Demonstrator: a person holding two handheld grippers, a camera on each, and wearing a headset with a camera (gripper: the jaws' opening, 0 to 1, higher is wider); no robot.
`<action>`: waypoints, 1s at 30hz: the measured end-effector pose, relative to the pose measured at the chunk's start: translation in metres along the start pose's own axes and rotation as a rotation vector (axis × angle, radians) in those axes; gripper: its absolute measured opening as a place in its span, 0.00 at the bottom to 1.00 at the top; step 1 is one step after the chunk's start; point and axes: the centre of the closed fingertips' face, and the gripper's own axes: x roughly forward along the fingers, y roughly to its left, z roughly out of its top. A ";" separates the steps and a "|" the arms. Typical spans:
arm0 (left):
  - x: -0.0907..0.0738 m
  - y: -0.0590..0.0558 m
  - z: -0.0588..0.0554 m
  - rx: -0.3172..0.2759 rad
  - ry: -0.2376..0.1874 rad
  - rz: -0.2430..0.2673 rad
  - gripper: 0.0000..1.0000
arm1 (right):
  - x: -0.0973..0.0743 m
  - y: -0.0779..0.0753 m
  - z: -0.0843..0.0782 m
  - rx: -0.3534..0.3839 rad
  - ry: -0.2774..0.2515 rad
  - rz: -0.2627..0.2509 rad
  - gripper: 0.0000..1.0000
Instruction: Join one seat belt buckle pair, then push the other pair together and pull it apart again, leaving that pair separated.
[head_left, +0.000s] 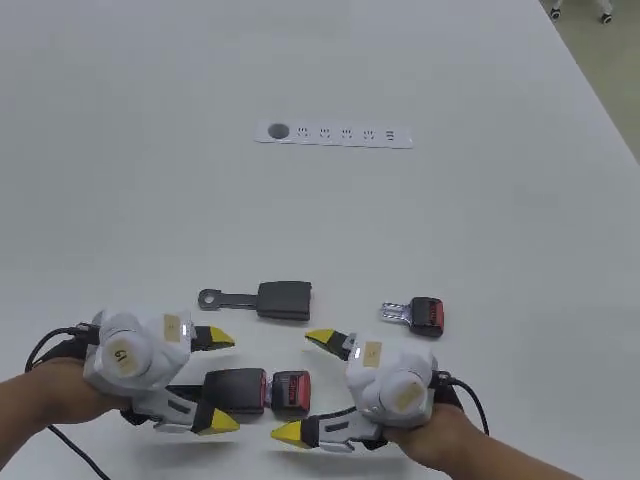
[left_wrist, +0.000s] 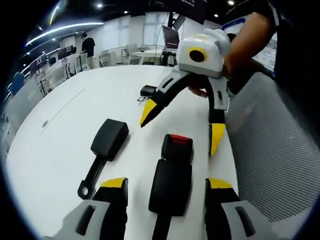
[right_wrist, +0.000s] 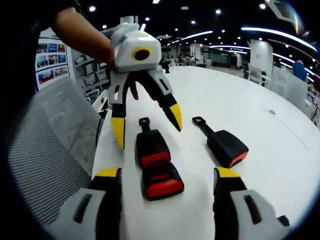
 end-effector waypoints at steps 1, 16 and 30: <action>-0.002 0.001 0.004 -0.008 -0.012 0.010 0.65 | -0.002 -0.001 0.000 0.002 0.003 -0.002 0.75; -0.017 0.035 0.046 0.007 -0.114 0.089 0.75 | -0.063 -0.066 -0.014 0.049 0.005 -0.128 0.85; 0.000 0.074 0.055 0.035 -0.082 0.085 0.75 | -0.103 -0.126 -0.053 0.079 0.092 -0.149 0.84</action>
